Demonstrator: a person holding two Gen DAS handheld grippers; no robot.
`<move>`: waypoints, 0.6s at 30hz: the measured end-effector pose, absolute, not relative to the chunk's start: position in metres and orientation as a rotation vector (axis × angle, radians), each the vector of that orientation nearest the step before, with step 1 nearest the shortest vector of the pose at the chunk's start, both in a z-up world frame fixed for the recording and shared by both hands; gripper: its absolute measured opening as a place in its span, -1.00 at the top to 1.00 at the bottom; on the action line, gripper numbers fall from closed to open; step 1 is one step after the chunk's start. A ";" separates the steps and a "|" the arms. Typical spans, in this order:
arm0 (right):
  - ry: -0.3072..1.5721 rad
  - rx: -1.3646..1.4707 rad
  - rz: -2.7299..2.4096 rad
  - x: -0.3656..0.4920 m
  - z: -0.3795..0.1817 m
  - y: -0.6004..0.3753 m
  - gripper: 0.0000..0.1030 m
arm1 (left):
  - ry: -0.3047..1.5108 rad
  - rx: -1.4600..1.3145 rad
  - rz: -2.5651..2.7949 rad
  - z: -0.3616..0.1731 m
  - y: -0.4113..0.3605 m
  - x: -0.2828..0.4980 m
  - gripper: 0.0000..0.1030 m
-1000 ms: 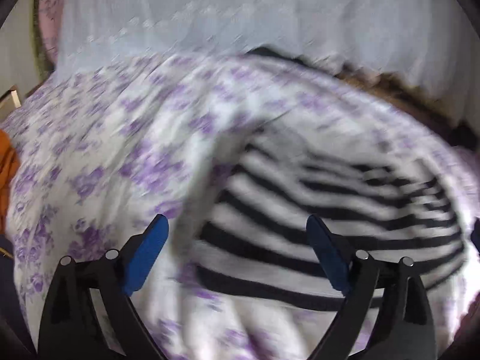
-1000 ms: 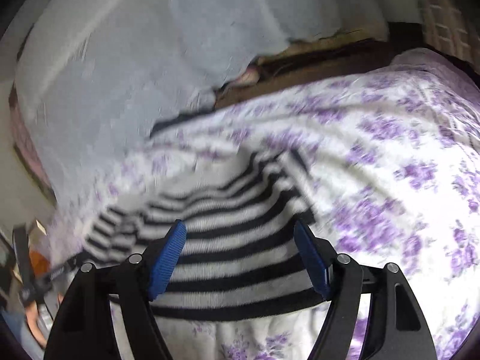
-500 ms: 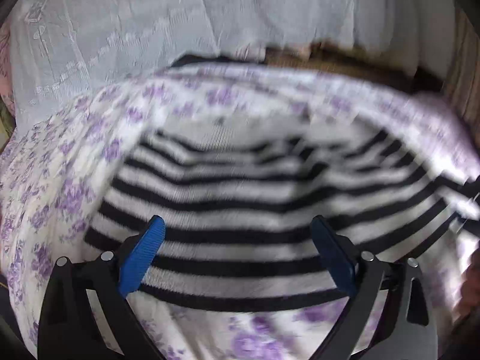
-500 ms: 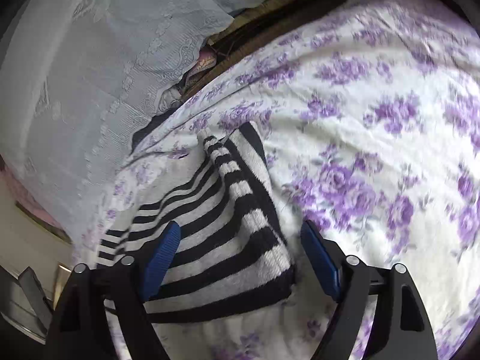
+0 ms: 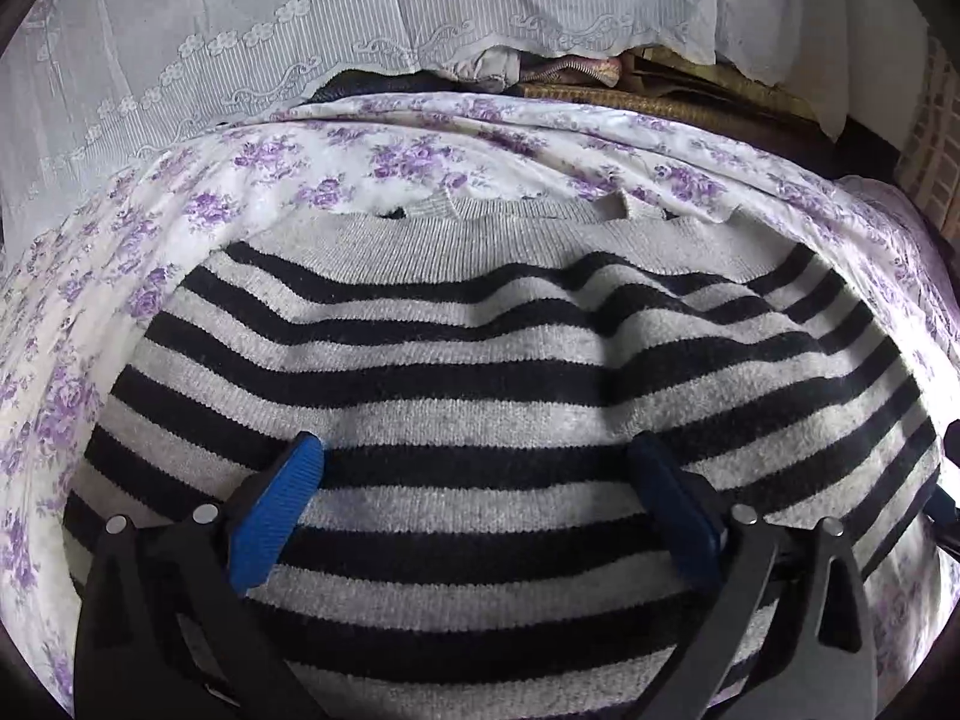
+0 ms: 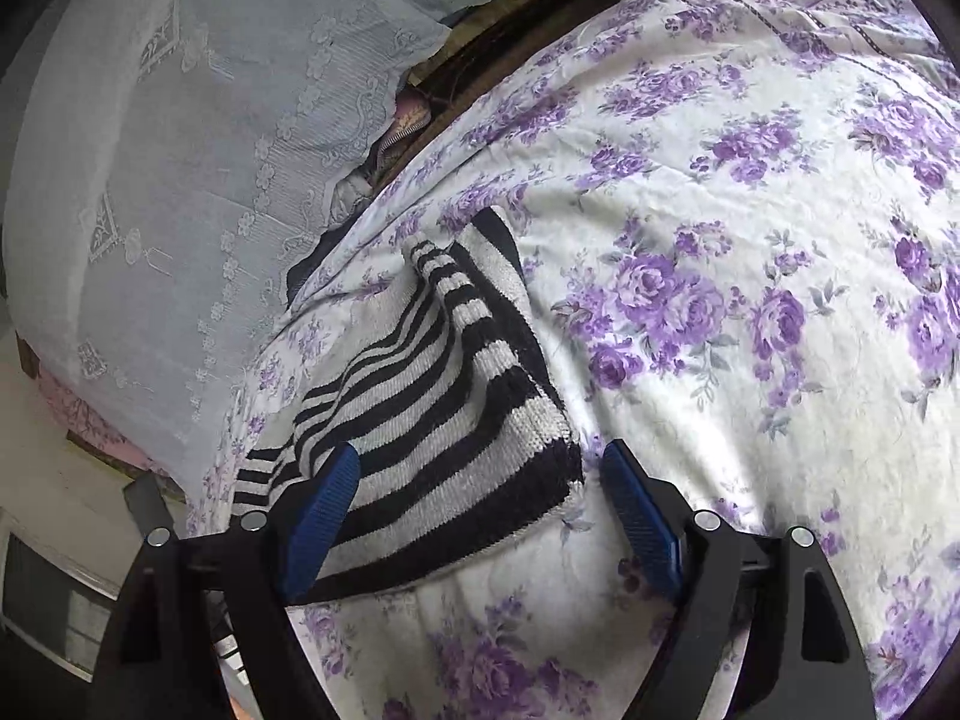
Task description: Fold small clothes
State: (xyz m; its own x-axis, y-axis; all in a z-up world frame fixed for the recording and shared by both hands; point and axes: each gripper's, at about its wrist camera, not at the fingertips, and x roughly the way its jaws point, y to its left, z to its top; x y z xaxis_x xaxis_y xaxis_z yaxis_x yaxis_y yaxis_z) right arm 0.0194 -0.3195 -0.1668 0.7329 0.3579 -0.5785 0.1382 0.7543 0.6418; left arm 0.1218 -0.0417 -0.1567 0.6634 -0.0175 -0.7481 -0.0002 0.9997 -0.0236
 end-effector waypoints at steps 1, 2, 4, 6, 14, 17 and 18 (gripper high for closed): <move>0.749 0.710 0.126 0.021 -0.167 -0.317 -0.68 | 0.843 -0.037 -0.014 -0.156 -0.039 0.120 -0.91; 0.746 0.701 0.123 0.023 -0.167 -0.316 -0.69 | 0.837 -0.055 -0.016 -0.155 -0.036 0.117 -0.91; 0.736 0.669 0.109 0.026 -0.167 -0.311 -0.70 | 0.825 -0.082 -0.020 -0.154 -0.034 0.111 -0.91; 0.726 0.653 0.096 0.028 -0.167 -0.309 -0.70 | 0.838 -0.062 -0.016 -0.155 -0.038 0.109 -0.91; 0.706 0.700 0.113 0.016 -0.167 -0.311 -0.70 | 0.837 -0.067 -0.027 -0.157 -0.035 0.102 -0.91; 0.699 0.795 0.154 -0.006 -0.171 -0.311 -0.70 | 0.838 -0.062 -0.025 -0.158 -0.037 0.102 -0.91; 0.693 0.829 0.166 -0.013 -0.172 -0.310 -0.70 | 0.838 -0.061 -0.024 -0.158 -0.037 0.102 -0.91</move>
State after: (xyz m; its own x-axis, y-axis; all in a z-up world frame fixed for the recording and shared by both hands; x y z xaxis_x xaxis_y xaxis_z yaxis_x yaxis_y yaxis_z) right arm -0.0135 -0.3099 -0.1719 0.7706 0.3946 -0.5004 0.1248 0.6765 0.7257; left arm 0.1019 -0.0367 -0.1582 0.6691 -0.0457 -0.7417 -0.0028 0.9980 -0.0639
